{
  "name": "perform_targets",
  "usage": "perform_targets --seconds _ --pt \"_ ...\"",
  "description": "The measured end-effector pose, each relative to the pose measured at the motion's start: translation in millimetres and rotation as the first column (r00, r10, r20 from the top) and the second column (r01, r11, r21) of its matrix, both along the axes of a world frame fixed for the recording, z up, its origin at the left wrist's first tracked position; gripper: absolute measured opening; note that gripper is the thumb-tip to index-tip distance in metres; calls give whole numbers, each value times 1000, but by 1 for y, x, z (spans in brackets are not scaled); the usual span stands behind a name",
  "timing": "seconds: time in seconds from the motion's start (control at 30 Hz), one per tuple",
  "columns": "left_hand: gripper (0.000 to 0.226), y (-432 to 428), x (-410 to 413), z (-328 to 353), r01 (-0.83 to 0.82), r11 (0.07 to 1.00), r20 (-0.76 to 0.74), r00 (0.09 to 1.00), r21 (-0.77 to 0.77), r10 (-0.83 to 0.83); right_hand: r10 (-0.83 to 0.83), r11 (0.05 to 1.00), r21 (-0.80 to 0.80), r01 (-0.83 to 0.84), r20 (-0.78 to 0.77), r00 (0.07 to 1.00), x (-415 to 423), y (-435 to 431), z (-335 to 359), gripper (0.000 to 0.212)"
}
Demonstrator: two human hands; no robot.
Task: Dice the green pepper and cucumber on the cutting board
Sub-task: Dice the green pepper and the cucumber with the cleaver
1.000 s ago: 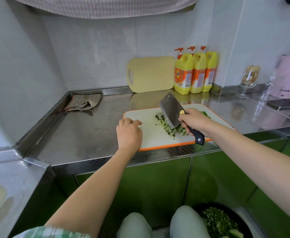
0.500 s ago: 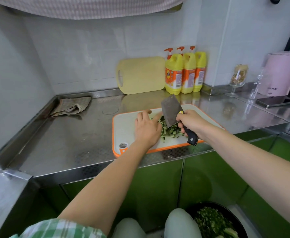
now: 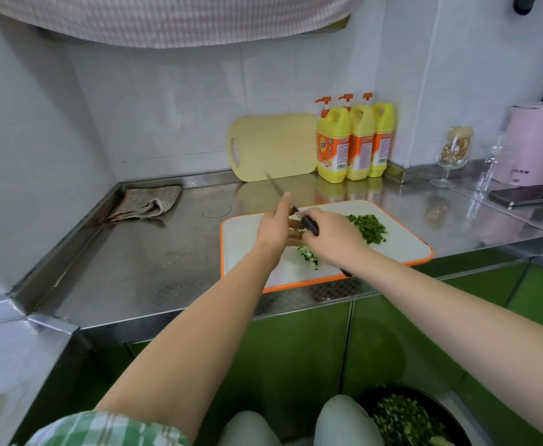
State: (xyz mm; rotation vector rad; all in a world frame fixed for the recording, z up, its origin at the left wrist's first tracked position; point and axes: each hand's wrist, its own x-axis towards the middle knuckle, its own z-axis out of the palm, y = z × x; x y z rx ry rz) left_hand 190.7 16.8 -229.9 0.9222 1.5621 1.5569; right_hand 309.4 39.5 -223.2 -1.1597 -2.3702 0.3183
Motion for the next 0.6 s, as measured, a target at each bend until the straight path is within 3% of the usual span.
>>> perform_targets --seconds 0.07,0.17,0.3,0.47,0.6 --pt "21 -1 -4 1 -72 997 32 997 -1 72 86 995 46 -89 70 994 -8 -5 -6 33" --pt "19 -2 -17 -7 -149 988 10 989 -35 149 244 967 -67 -247 -54 968 -12 -5 -12 31" --pt "25 -13 -25 -10 -175 982 109 977 -73 182 110 971 -184 -156 -238 965 -8 4 -11 43" --pt "28 -22 -22 -8 -151 986 154 975 -77 161 198 951 -237 -199 -29 980 -21 -6 -11 46" --pt "25 -24 -22 -8 -159 984 176 969 -83 172 133 944 -307 -121 18 991 -32 -14 -13 47"
